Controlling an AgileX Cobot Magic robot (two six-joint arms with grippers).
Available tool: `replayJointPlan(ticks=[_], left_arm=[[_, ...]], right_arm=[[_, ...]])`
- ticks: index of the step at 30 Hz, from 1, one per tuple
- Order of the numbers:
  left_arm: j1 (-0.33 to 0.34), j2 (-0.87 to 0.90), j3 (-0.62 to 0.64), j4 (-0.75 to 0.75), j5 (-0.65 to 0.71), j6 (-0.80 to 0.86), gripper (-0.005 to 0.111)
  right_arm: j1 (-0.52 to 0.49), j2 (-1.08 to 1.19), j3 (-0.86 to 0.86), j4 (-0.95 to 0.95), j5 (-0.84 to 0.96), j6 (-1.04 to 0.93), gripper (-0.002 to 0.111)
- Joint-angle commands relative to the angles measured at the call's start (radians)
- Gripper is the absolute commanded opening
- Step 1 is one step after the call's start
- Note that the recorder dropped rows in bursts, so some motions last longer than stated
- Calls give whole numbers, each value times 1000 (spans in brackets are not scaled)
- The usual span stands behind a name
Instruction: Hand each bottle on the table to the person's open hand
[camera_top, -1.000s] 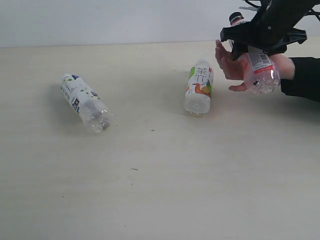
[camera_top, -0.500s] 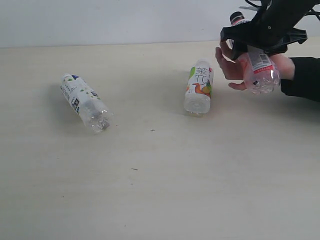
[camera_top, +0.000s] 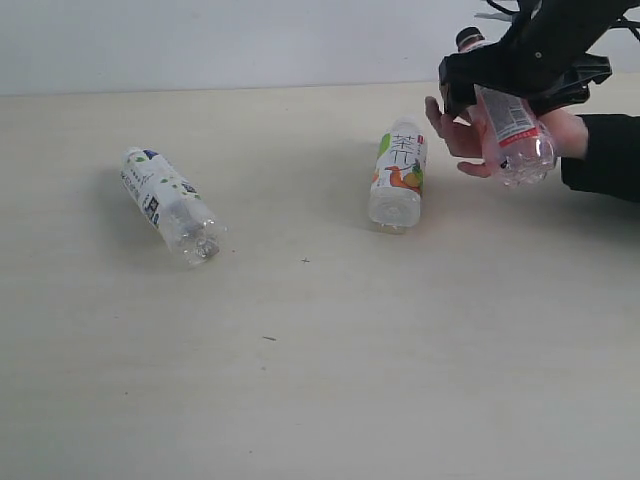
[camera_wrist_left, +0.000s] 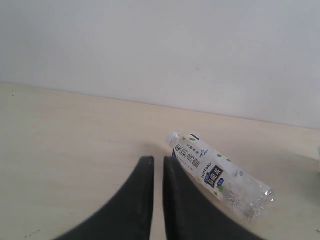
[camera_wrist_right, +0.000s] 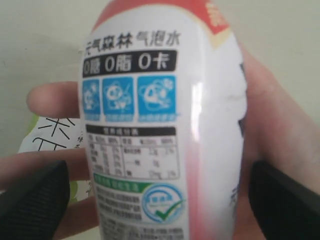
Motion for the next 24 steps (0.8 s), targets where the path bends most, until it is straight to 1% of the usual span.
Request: replayJointPlan(ticks=[1,6,9,11,12,13,14,17,18,21,24], left_arm=[[-7,-6,0,0,-1,1,10],[-7,-6,0,0,-1,1,10],[-7,-6,0,0,-1,1,10],[-7,-6,0,0,-1,1,10],[-7,-6,0,0,-1,1,10],[-7,-6,0,0,-1,1,10],[-7,-6,0,0,-1,1,10],[-7,-6,0,0,-1,1,10],[-7,-6,0,0,-1,1,10],[-7,-6,0,0,-1,1,10],[-7,-6,0,0,-1,1,10]], right_arm=[[-6,-49,-9,-14,-7,-38,92],[-6,-147,-9,-14,19,-43,92],[-6,-211,-4,-8,48,-88,91],[-6,-263,24,-3,48,-116,81],[-6,-286,48,-3,37,-120,74],[-6,-316,77,-3,21,-131,63],[-6,-346,109,4,-1,-139,49],[-6,-450,219,70,-70,-226,-1],[-6,-487,259,124,-87,-289,2],[-6,-588,372,318,-93,-541,1],[-6,-692,507,409,-120,-639,1]])
